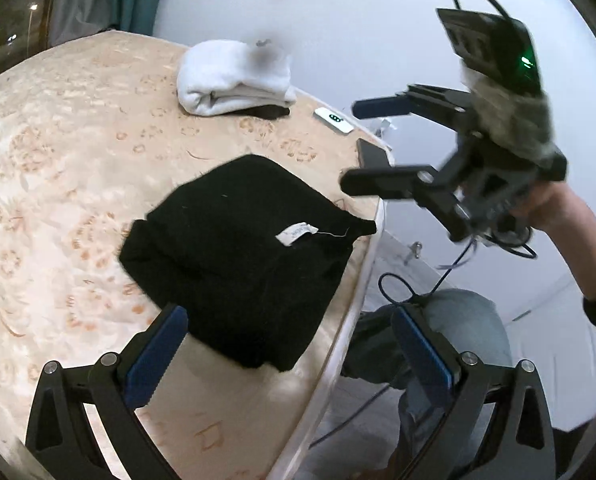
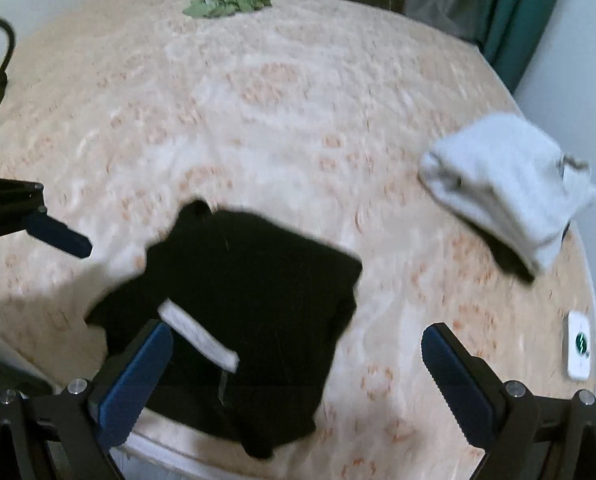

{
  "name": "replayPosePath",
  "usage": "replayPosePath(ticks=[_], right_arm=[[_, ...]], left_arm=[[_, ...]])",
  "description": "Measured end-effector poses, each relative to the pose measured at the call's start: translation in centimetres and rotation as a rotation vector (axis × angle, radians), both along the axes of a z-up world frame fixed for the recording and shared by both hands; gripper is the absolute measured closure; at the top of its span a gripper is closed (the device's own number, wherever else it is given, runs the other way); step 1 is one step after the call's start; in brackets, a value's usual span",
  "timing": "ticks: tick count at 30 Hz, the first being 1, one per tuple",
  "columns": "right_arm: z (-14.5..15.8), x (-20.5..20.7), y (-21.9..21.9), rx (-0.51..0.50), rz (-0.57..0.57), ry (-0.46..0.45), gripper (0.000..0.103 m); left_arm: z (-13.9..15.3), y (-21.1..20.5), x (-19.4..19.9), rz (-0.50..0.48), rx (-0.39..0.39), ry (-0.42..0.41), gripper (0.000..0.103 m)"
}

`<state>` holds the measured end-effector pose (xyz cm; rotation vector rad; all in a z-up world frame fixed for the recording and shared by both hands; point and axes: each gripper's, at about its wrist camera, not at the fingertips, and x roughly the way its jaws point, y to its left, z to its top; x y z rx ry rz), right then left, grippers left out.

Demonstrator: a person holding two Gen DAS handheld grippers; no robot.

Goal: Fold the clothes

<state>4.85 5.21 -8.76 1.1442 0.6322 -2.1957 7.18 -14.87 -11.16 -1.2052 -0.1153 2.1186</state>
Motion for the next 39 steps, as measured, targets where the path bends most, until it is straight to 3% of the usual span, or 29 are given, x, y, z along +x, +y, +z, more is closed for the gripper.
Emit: replayPosePath(ticks=[3, 8, 11, 16, 19, 21, 24, 27, 29, 34, 39], right_arm=[[0.6, -0.8, -2.1, -0.002, 0.003, 0.010, 0.000], [-1.8, -2.1, -5.2, 0.066, 0.015, 0.003, 0.000], [-3.4, -3.4, -5.8, 0.073, -0.008, 0.001, 0.000], [-4.6, -4.8, -5.2, 0.020, -0.079, 0.024, 0.000], [-6.2, -4.3, -5.4, 0.005, -0.067, 0.022, 0.000], [-8.4, -3.3, -5.9, 0.053, -0.026, 0.017, 0.000], [-11.7, -0.5, -6.2, 0.157, 0.025, 0.171, 0.001], [-12.3, 1.0, -5.8, 0.139, 0.002, 0.262, 0.001], [-11.8, 0.1, -5.6, 0.128, -0.018, 0.205, 0.001], [-8.7, -2.9, -3.2, -0.022, -0.070, -0.076, 0.000], [-7.3, -2.7, 0.6, -0.119, -0.082, -0.252, 0.000]], left_arm=[[-0.5, -2.1, -0.9, 0.063, 0.010, -0.028, 0.000], [-1.9, -4.6, -1.4, 0.141, -0.020, -0.094, 0.000], [-2.4, -5.1, -1.6, 0.163, -0.032, -0.106, 0.000], [-2.1, -5.5, -2.0, 0.183, 0.017, -0.109, 0.000], [-1.8, -5.6, -1.7, 0.185, 0.036, -0.110, 0.000], [-2.1, -5.5, -1.7, 0.186, 0.034, -0.119, 0.000], [-2.6, -5.4, -2.0, 0.195, 0.027, -0.134, 0.000], [-3.1, -5.3, -2.4, 0.207, 0.044, -0.159, 0.000], [-3.3, -5.2, -2.4, 0.212, 0.055, -0.170, 0.000], [-3.1, -5.1, -2.2, 0.227, 0.064, -0.165, 0.000], [-3.5, -5.0, -2.2, 0.264, 0.073, -0.175, 0.000]])
